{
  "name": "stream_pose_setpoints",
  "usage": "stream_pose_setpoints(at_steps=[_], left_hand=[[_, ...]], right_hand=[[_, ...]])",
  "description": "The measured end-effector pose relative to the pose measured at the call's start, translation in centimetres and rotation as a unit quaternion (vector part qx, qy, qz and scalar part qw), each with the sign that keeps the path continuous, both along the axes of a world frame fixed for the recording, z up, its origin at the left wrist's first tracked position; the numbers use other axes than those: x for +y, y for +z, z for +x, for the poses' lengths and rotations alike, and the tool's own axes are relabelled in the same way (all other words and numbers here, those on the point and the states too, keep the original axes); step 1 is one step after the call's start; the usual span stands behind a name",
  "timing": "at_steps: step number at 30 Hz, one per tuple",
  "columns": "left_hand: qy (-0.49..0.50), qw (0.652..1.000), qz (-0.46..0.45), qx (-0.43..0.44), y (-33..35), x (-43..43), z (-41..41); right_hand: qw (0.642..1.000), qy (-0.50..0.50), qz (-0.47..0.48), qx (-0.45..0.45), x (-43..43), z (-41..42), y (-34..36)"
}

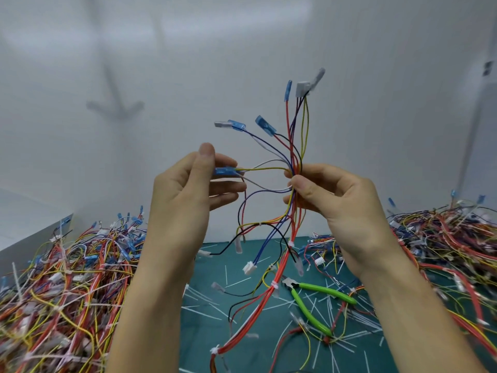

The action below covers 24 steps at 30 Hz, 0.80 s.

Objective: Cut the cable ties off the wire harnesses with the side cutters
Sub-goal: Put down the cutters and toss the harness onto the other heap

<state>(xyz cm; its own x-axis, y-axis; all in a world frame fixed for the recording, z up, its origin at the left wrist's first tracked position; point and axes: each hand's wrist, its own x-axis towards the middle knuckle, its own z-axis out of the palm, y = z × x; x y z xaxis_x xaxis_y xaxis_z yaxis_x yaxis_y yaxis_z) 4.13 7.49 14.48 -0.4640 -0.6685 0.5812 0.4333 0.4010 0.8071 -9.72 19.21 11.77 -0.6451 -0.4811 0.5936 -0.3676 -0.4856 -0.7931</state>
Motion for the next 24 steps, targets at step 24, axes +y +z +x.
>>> stream_pose_setpoints(at_steps=[24], left_hand=[[-0.010, 0.991, -0.120, 0.055, 1.1, 1.9, 1.4]], right_hand=[[0.997, -0.077, 0.017, 0.001, 0.0, 0.3, 0.2]])
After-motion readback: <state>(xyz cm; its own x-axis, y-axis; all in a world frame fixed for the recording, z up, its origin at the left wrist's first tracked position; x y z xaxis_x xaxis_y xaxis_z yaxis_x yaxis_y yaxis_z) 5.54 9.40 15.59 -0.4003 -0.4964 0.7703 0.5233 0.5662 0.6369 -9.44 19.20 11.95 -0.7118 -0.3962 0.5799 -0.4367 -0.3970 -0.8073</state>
